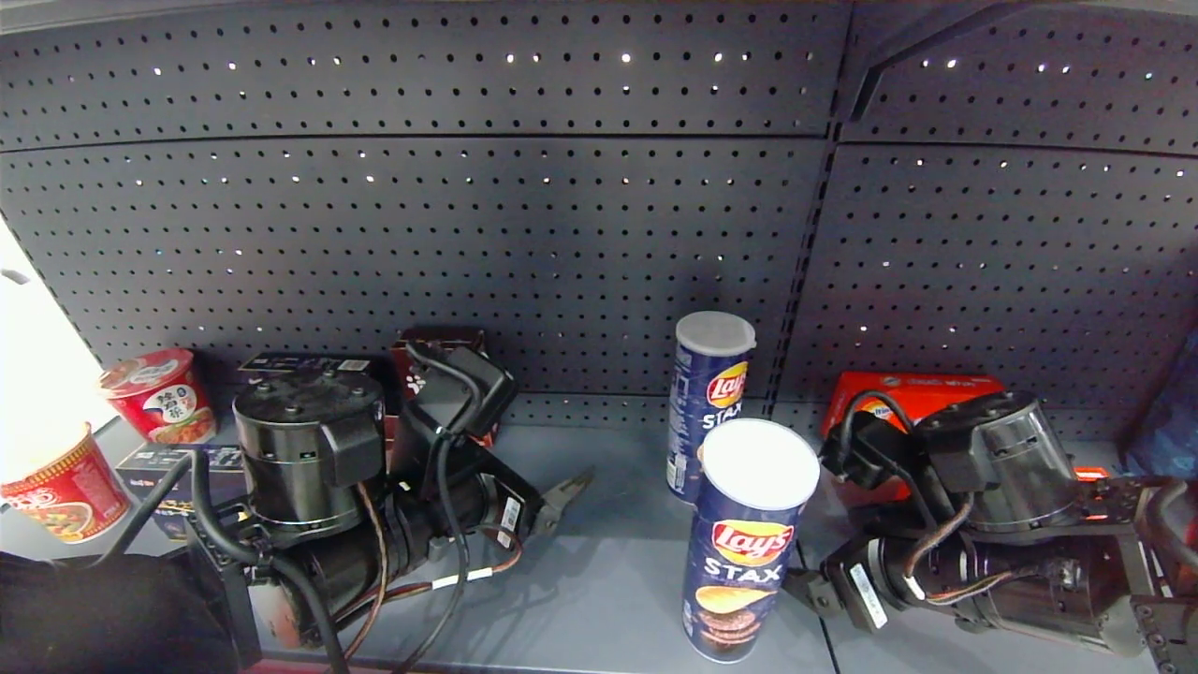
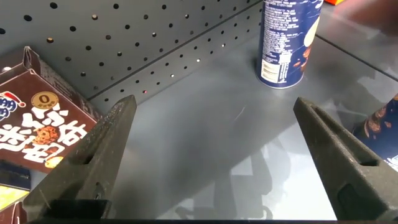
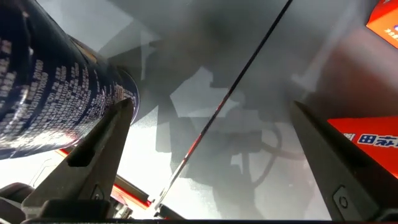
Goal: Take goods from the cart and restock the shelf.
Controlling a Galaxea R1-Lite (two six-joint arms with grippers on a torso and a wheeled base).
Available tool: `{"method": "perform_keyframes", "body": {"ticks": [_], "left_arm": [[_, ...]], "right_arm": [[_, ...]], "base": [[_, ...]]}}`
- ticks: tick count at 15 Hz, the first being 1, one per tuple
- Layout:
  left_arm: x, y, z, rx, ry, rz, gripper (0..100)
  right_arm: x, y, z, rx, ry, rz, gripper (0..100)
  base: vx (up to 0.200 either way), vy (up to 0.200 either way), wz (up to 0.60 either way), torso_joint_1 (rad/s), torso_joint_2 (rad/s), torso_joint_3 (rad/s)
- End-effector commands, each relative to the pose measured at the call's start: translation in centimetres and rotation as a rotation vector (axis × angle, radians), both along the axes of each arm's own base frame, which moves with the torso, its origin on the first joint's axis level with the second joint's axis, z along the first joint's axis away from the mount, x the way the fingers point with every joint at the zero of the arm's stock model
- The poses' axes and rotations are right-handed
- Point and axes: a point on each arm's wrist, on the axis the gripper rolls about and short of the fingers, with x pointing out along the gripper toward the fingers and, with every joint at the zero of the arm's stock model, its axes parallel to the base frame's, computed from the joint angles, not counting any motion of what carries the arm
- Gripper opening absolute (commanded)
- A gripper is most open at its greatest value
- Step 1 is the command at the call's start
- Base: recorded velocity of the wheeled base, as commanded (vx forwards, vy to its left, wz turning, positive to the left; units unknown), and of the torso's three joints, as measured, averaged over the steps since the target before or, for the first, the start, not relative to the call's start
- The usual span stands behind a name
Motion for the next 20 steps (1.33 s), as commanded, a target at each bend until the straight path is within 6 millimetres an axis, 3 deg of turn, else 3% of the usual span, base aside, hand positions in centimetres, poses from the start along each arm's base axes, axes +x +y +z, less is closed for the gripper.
{"method": "perform_keyframes", "body": {"ticks": [1,14,17,20], "left_arm": [[0.0,0.0,0.0,0.001,0.001,0.000,100],[0.1,0.0,0.0,0.000,-0.001,0.002,100],[0.1,0.0,0.0,0.001,-0.001,0.000,100],[0.2,-0.2,0.4,-0.003,-0.022,-0.005,100]], "right_arm": [[0.0,0.0,0.0,0.000,-0.001,0.001,100],[0.2,0.5,-0.1,0.003,0.001,0.011,100],[-0.2,-0.2,0.4,0.019,-0.014,-0.004,100],[-1.4,-2.6,1.8,0.058,-0.066,-0.051,100]], "base": [[0.000,0.000,0.00,0.000,0.00,0.000],[0.000,0.000,0.00,0.000,0.00,0.000],[0.000,0.000,0.00,0.000,0.00,0.000],[0.000,0.000,0.00,0.000,0.00,0.000]]}}
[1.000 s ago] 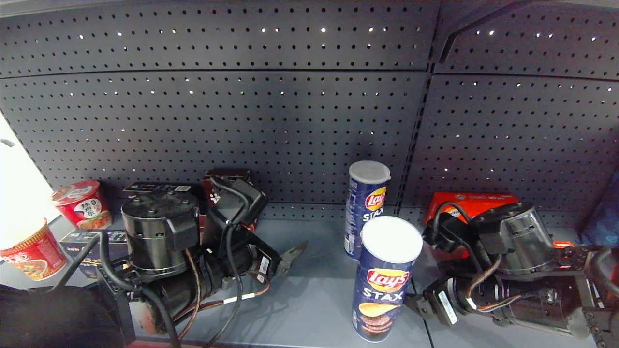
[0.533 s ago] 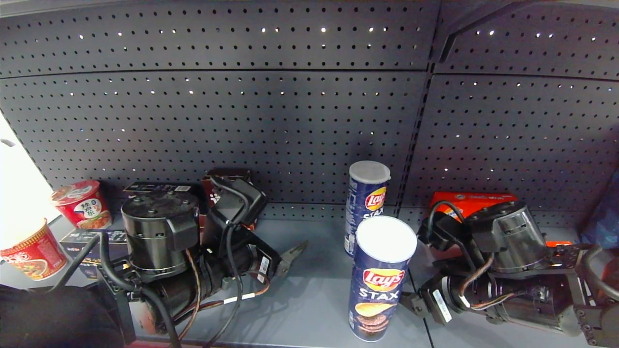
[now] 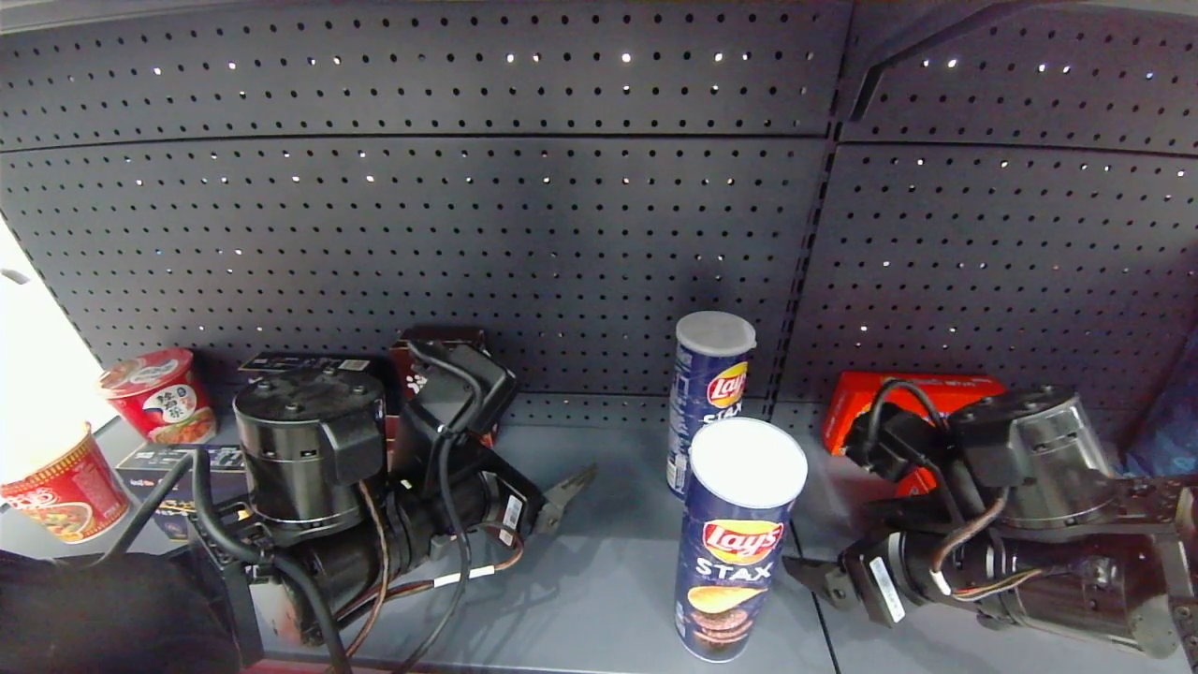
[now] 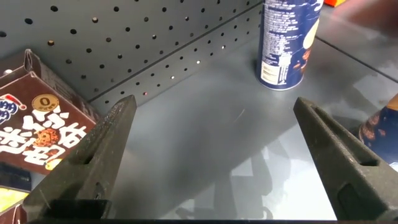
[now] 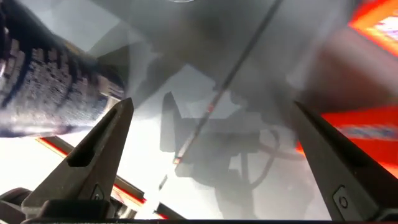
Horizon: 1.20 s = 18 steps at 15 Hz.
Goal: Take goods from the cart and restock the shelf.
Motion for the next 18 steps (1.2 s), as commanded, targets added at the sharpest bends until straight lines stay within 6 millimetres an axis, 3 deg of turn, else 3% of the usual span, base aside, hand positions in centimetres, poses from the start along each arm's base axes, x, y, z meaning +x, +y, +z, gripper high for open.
{"method": "perform_keyframes", "body": {"ticks": [1,6,9,13,14,15,16,18], "left_arm": [[0.2,-0.2,0.5,-0.004,-0.025,-0.003,100],[0.5,-0.6,1.6,-0.034,-0.071,-0.010,100],[-0.7,0.2,2.4,-0.054,-0.097,-0.011,100],[-3.8,4.4,5.5,-0.117,-0.203,0.064,100],[-4.0,4.7,5.8,-0.122,-0.213,0.074,100],[-5.6,7.2,6.6,-0.140,-0.258,0.142,100],[-6.3,8.1,6.7,-0.145,-0.272,0.170,100],[-10.1,11.7,5.9,-0.144,-0.294,0.261,100]], "right_arm": [[-1.5,-2.1,1.5,0.043,-0.059,-0.035,100],[-3.1,-5.1,4.0,0.110,-0.169,-0.122,100],[-5.0,-7.7,4.7,0.148,-0.233,-0.185,100],[-9.5,-11.1,3.7,0.171,-0.319,-0.281,100],[-9.8,-11.3,3.7,0.171,-0.329,-0.290,100],[-11.1,-12.2,3.6,0.168,-0.380,-0.337,100],[-11.6,-12.5,3.5,0.171,-0.397,-0.353,100],[-13.5,-13.3,3.3,0.177,-0.470,-0.424,100]], "base": [[0.000,0.000,0.00,0.000,0.00,0.000],[0.000,0.000,0.00,0.000,0.00,0.000],[0.000,0.000,0.00,0.000,0.00,0.000],[0.000,0.000,0.00,0.000,0.00,0.000],[0.000,0.000,0.00,0.000,0.00,0.000],[0.000,0.000,0.00,0.000,0.00,0.000],[0.000,0.000,0.00,0.000,0.00,0.000],[0.000,0.000,0.00,0.000,0.00,0.000]]}}
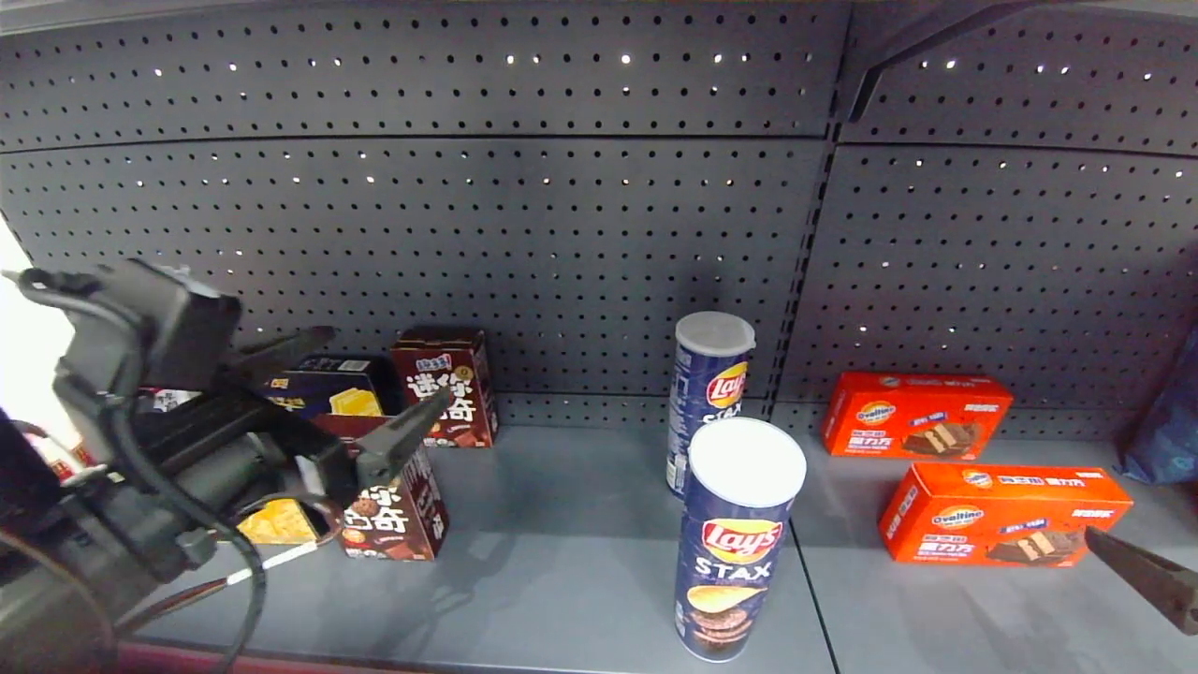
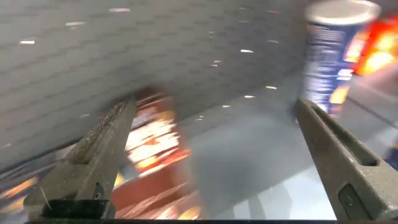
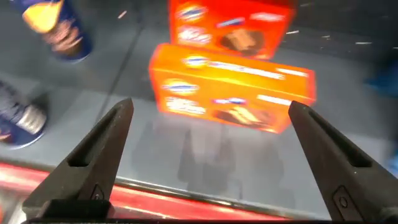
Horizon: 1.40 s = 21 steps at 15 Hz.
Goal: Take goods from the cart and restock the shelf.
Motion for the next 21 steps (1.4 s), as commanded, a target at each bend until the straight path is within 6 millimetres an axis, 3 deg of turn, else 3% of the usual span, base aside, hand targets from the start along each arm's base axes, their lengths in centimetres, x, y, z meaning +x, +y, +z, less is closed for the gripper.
{"method": "perform_keyframes", "body": {"ticks": [1,4,5,6,7,9,10,11,12,18,21], "left_arm": [[-6.6,4.9,-1.3,-0.023,-0.058,0.137,100],[-13.2,7.1,-5.6,-0.020,-0.053,0.265,100],[-14.8,7.5,-6.5,-0.017,-0.046,0.296,100],[-14.8,7.5,-6.5,-0.017,-0.046,0.296,100],[-18.2,7.9,-8.7,-0.003,-0.003,0.313,100],[-19.8,8.1,-10.3,0.008,0.051,0.314,100],[-19.7,8.1,-10.0,-0.006,0.028,0.305,100],[-19.7,8.1,-10.0,-0.006,0.028,0.305,100],[-19.1,8.0,-12.2,0.012,0.083,0.273,100],[-19.0,7.8,-11.9,-0.051,0.063,0.210,100],[-19.1,7.8,-11.9,-0.050,0.063,0.195,100]], "right_arm": [[-2.9,-1.1,-0.2,0.011,-0.112,-0.109,100],[-5.2,-1.7,-2.2,0.003,-0.159,-0.226,100],[-6.1,-1.8,-3.0,-0.001,-0.165,-0.265,100],[-6.1,-1.8,-3.0,-0.001,-0.165,-0.265,100],[-8.0,-1.8,-4.9,-0.002,-0.153,-0.275,100],[-9.3,-1.6,-7.5,0.015,-0.177,-0.132,100],[-9.9,-1.6,-8.9,0.004,-0.195,-0.090,100],[-9.9,-1.6,-8.9,0.004,-0.195,-0.090,100],[-10.1,-1.4,-10.2,-0.001,-0.200,-0.037,100],[-10.1,-1.4,-10.2,0.007,-0.197,-0.002,100],[-10.1,-1.4,-10.2,0.003,-0.195,0.000,100]], "base": [[0.000,0.000,0.00,0.000,0.00,0.000],[0.000,0.000,0.00,0.000,0.00,0.000],[0.000,0.000,0.00,0.000,0.00,0.000],[0.000,0.000,0.00,0.000,0.00,0.000],[0.000,0.000,0.00,0.000,0.00,0.000],[0.000,0.000,0.00,0.000,0.00,0.000],[0.000,0.000,0.00,0.000,0.00,0.000],[0.000,0.000,0.00,0.000,0.00,0.000],[0.000,0.000,0.00,0.000,0.00,0.000],[0.000,0.000,0.00,0.000,0.00,0.000],[-0.200,0.000,0.00,0.012,0.00,0.004]]}}
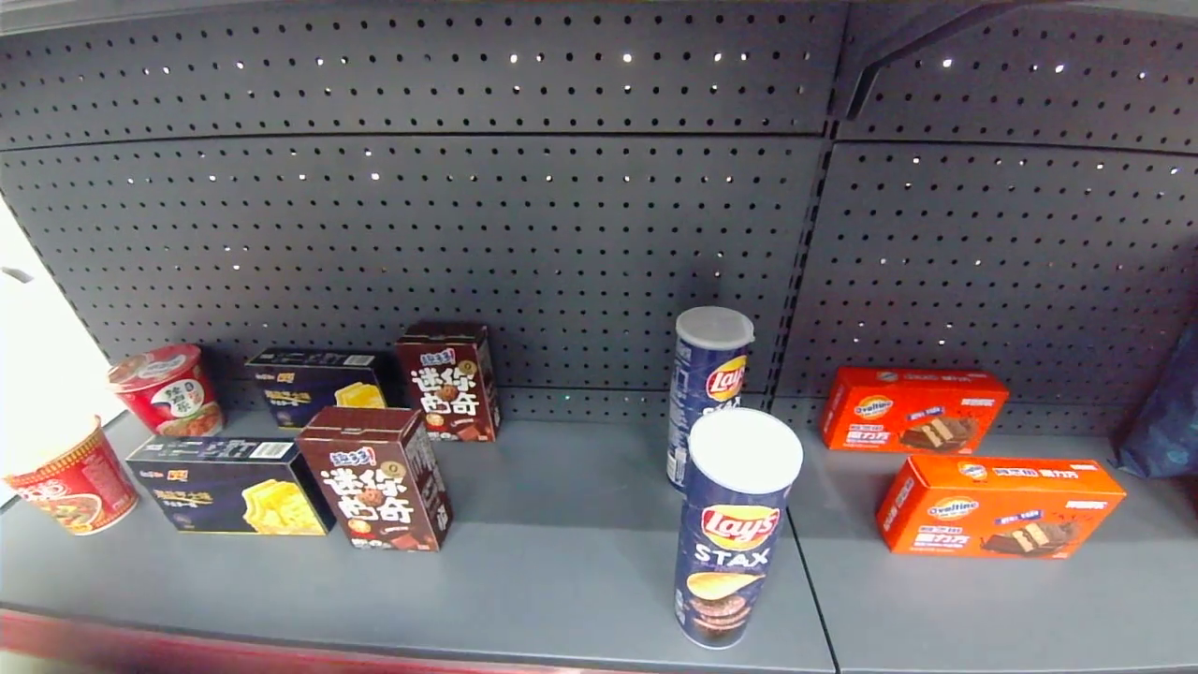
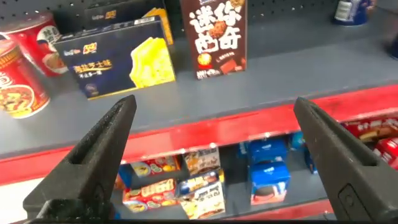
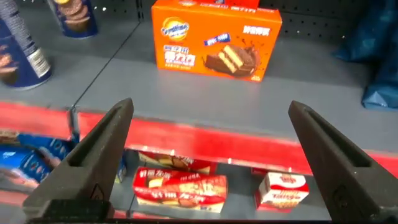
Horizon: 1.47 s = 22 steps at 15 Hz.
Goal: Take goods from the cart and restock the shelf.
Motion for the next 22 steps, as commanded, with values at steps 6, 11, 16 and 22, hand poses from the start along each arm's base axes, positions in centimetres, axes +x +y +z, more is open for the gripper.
{"method": "perform_keyframes", "body": {"ticks": [6,11,16,22], "left_arm": [[0.03,-0.01,0.01,-0.011,0.005,0.000,100],[0.03,-0.01,0.01,-0.014,0.006,0.000,100],[0.03,-0.01,0.01,-0.012,0.006,0.000,100],[0.03,0.00,0.01,-0.041,0.011,0.002,100]], "right_arm": [[0.01,0.02,0.02,-0.020,-0.002,0.009,100],[0.01,0.03,0.02,-0.021,-0.002,0.014,100],[0.00,0.08,0.02,-0.022,-0.002,0.035,100],[0.00,0.08,0.02,-0.020,-0.002,0.035,100]], "base": [[0.000,0.000,-0.20,0.007,0.00,0.002],[0.000,0.000,0.00,0.000,0.00,0.000],[0.000,0.000,0.00,0.000,0.00,0.000],[0.067,0.000,0.00,0.002,0.00,0.001]]}}
